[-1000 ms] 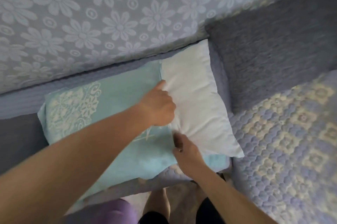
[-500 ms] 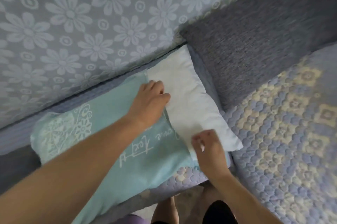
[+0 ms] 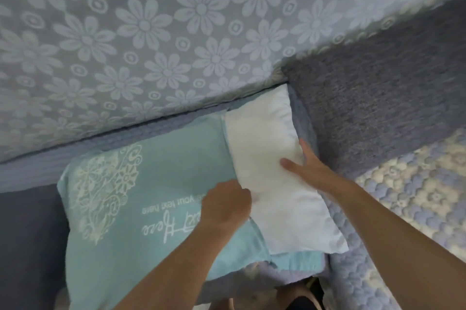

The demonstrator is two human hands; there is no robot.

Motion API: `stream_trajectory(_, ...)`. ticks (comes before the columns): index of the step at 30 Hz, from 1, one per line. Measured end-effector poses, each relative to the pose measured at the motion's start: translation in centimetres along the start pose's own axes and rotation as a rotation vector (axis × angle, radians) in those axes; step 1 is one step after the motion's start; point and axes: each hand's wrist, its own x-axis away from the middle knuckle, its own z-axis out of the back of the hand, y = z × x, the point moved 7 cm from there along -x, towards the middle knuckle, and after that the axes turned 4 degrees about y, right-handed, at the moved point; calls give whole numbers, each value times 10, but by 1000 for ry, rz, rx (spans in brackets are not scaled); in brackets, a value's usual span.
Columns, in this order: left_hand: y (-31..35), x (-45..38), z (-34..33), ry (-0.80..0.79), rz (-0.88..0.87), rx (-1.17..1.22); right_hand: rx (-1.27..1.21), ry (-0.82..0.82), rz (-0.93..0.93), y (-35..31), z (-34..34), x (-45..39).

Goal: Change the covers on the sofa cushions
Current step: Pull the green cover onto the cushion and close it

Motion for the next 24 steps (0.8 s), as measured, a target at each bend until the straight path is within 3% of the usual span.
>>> stream_trajectory(3,33,24,14,157,-308,124,-58,-55,79,-33,-38,11)
stream_trajectory(5,48,31,8,112,-389,168,-29,-115,154,-48,-72,20)
stream_trajectory(12,6,11,-4,-275,-116,-9,-1,-278,183,-28,-52,17)
stream_trajectory(13,3,5,5,-235,-91,2,10,-292,185,-29,-50,17)
stream_trajectory(17,-3,-51,70,270,22,105,30,-254,172,-36,-47,3)
stream_trajectory(21,1,-91,70,121,108,-15,-136,28,98,-42,-13,-21)
stream_trajectory(24,16,-90,72,138,75,76,-424,-40,40,-43,-3,-37)
